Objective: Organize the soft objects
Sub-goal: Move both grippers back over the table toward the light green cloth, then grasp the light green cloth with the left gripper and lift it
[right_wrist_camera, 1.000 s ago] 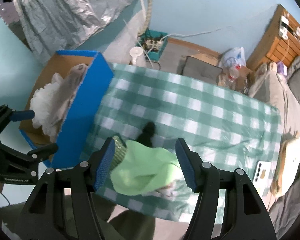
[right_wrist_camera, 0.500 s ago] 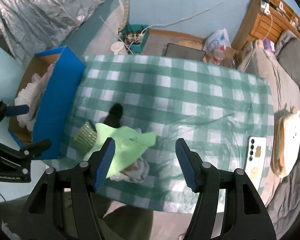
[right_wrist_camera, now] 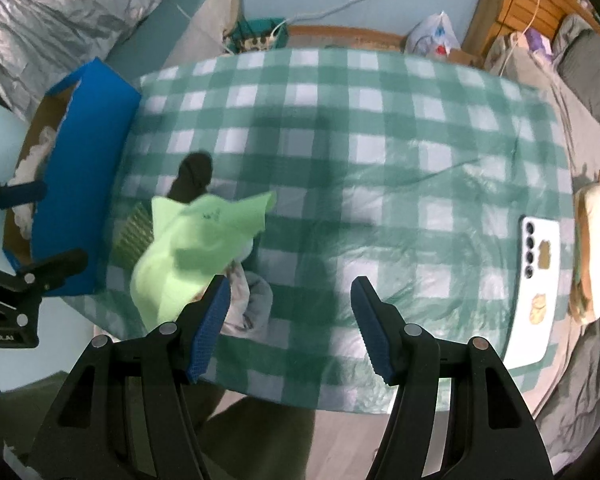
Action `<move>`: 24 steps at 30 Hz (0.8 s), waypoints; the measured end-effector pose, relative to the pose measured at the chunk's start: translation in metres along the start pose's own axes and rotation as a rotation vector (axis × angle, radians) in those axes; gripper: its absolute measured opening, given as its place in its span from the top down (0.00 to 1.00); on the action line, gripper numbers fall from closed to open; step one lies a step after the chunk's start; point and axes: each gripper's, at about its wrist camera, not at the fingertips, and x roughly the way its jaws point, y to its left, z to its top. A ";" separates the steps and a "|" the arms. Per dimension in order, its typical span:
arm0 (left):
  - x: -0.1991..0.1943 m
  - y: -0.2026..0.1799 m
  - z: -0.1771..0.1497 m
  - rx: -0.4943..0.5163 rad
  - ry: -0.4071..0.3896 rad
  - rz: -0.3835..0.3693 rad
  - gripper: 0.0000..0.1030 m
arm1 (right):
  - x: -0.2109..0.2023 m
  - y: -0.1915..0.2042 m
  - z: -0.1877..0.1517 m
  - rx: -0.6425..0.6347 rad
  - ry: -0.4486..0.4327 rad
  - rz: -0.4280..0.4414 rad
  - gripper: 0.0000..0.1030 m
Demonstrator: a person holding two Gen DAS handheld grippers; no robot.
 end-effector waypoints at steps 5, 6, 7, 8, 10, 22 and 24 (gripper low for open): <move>0.010 -0.002 0.000 0.010 0.012 0.010 0.09 | 0.017 0.004 -0.003 -0.005 0.028 0.020 0.39; 0.012 -0.002 0.000 0.008 0.015 0.012 0.09 | 0.019 0.005 -0.002 -0.006 0.032 0.020 0.39; 0.015 -0.002 0.001 0.006 0.022 0.014 0.09 | 0.022 0.006 -0.003 -0.010 0.038 0.020 0.39; 0.017 -0.002 0.002 0.006 0.025 0.014 0.09 | 0.025 0.008 -0.003 -0.013 0.043 0.020 0.39; 0.019 -0.002 0.001 0.004 0.026 0.016 0.09 | 0.029 0.010 -0.003 -0.018 0.051 0.019 0.39; 0.016 0.010 -0.006 -0.017 0.023 0.005 0.09 | 0.022 0.036 0.007 -0.085 0.026 0.014 0.39; 0.014 0.014 -0.008 -0.022 0.020 0.006 0.09 | 0.024 0.041 0.010 -0.092 0.029 0.012 0.39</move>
